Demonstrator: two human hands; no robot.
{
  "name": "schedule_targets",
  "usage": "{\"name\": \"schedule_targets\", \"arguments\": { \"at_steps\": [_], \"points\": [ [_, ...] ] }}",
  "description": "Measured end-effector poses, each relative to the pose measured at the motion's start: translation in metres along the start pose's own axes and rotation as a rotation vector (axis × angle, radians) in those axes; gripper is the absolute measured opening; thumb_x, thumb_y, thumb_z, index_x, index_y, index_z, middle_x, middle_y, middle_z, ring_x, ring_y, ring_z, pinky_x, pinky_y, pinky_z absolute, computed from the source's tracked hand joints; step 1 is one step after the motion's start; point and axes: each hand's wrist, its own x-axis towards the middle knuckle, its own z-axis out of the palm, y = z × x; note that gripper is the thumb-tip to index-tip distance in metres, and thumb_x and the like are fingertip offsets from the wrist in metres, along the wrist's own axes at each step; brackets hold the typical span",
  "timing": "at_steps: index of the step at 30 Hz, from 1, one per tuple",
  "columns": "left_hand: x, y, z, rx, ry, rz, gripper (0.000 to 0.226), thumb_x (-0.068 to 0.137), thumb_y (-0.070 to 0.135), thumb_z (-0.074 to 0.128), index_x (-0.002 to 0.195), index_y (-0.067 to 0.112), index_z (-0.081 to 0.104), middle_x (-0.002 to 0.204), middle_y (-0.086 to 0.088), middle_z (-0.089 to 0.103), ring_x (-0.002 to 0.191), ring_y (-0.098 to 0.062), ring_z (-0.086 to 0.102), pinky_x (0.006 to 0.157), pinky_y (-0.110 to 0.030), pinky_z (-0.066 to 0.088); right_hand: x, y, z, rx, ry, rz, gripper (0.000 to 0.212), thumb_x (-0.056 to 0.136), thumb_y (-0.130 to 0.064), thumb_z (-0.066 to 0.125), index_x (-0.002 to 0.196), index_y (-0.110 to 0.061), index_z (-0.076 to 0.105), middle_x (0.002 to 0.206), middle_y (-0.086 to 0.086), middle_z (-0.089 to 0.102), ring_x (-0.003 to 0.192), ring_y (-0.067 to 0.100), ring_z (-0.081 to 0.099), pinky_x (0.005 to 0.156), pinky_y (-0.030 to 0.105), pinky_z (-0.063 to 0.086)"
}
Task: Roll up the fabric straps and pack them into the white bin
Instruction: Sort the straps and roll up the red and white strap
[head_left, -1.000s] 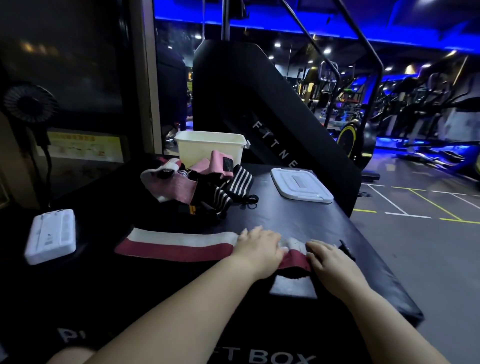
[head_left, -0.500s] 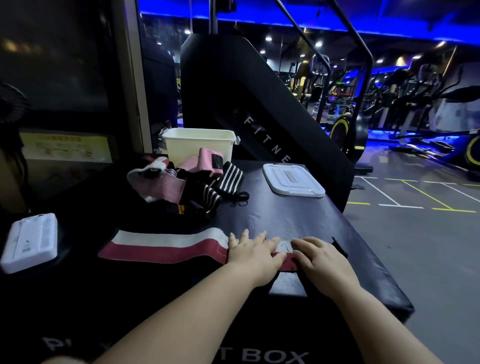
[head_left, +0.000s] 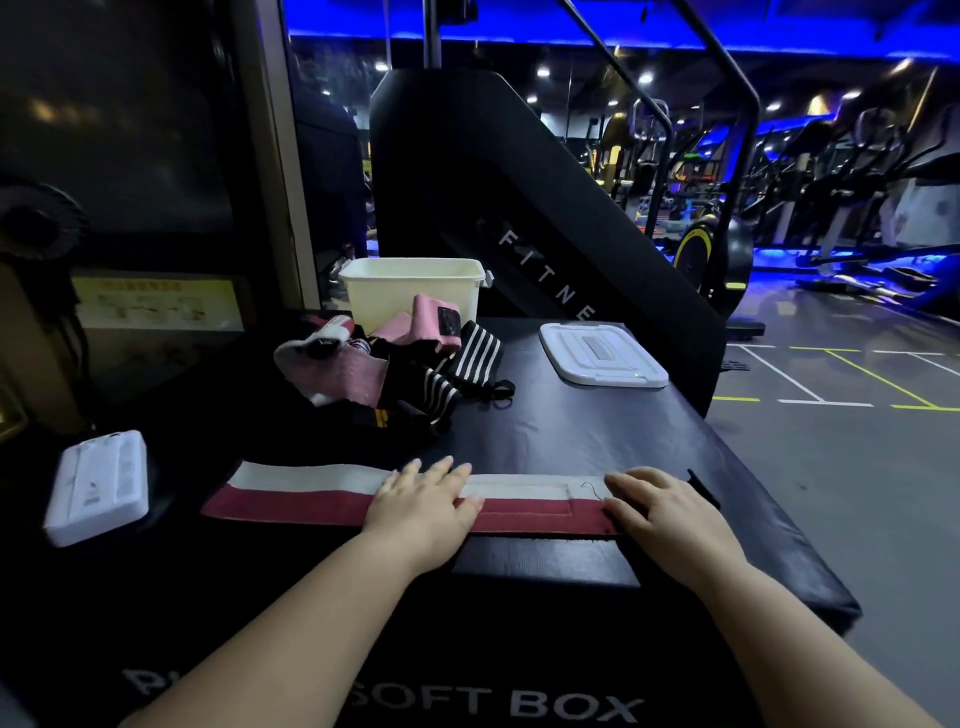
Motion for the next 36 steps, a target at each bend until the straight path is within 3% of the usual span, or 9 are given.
{"name": "schedule_targets", "arguments": {
  "at_steps": [10, 16, 20, 24, 29, 36],
  "points": [
    [-0.011, -0.024, -0.005, 0.001, -0.027, -0.097, 0.058, 0.098, 0.062, 0.016, 0.152, 0.042, 0.009, 0.162, 0.016, 0.002, 0.15, -0.02, -0.005, 0.113, -0.066, -0.003, -0.001, 0.001, 0.001, 0.001, -0.005, 0.016, 0.04, 0.096, -0.053, 0.045, 0.132, -0.039, 0.056, 0.136, -0.019, 0.051, 0.125, 0.008, 0.046, 0.097, 0.022, 0.033],
    [-0.006, -0.029, -0.014, -0.012, -0.076, -0.111, 0.061, 0.096, 0.066, 0.016, 0.152, 0.042, 0.015, 0.161, 0.02, 0.007, 0.149, -0.017, 0.003, 0.113, -0.062, 0.003, -0.002, -0.007, -0.005, -0.088, 0.012, -0.037, 0.031, 0.096, -0.051, 0.046, 0.12, -0.037, 0.062, 0.138, -0.019, 0.05, 0.127, 0.006, 0.046, 0.094, 0.025, 0.04],
    [0.001, -0.033, -0.023, -0.075, -0.029, -0.108, 0.055, 0.098, 0.061, 0.017, 0.148, 0.039, 0.03, 0.156, 0.022, 0.024, 0.144, -0.014, 0.018, 0.112, -0.055, 0.011, 0.009, -0.025, -0.011, -0.045, 0.043, -0.061, 0.031, 0.096, -0.039, 0.053, 0.125, -0.034, 0.064, 0.14, -0.017, 0.051, 0.126, 0.008, 0.051, 0.095, 0.026, 0.04],
    [0.01, -0.039, -0.027, -0.1, 0.019, -0.109, 0.053, 0.099, 0.059, 0.019, 0.144, 0.037, 0.036, 0.151, 0.017, 0.035, 0.139, -0.017, 0.025, 0.11, -0.047, 0.017, 0.027, -0.054, -0.012, 0.095, 0.064, -0.089, 0.025, 0.093, -0.027, 0.061, 0.116, -0.028, 0.071, 0.129, -0.009, 0.062, 0.118, 0.014, 0.059, 0.096, 0.027, 0.042],
    [0.018, -0.048, -0.029, -0.128, 0.037, -0.125, 0.051, 0.099, 0.059, 0.023, 0.141, 0.036, 0.04, 0.147, 0.013, 0.042, 0.137, -0.018, 0.028, 0.108, -0.045, 0.021, 0.044, -0.091, -0.01, 0.102, 0.003, -0.163, 0.025, 0.093, -0.032, 0.059, 0.117, -0.034, 0.067, 0.126, -0.013, 0.06, 0.117, 0.012, 0.057, 0.096, 0.029, 0.045],
    [0.05, -0.077, -0.042, -0.259, 0.235, -0.299, 0.043, 0.099, 0.055, 0.032, 0.123, 0.029, 0.056, 0.133, 0.001, 0.054, 0.128, -0.027, 0.038, 0.101, -0.045, 0.031, 0.089, -0.148, -0.004, 0.063, -0.103, -0.247, 0.027, 0.095, -0.028, 0.055, 0.118, -0.031, 0.067, 0.123, -0.006, 0.061, 0.113, 0.018, 0.058, 0.09, 0.035, 0.049]
  ]
}}
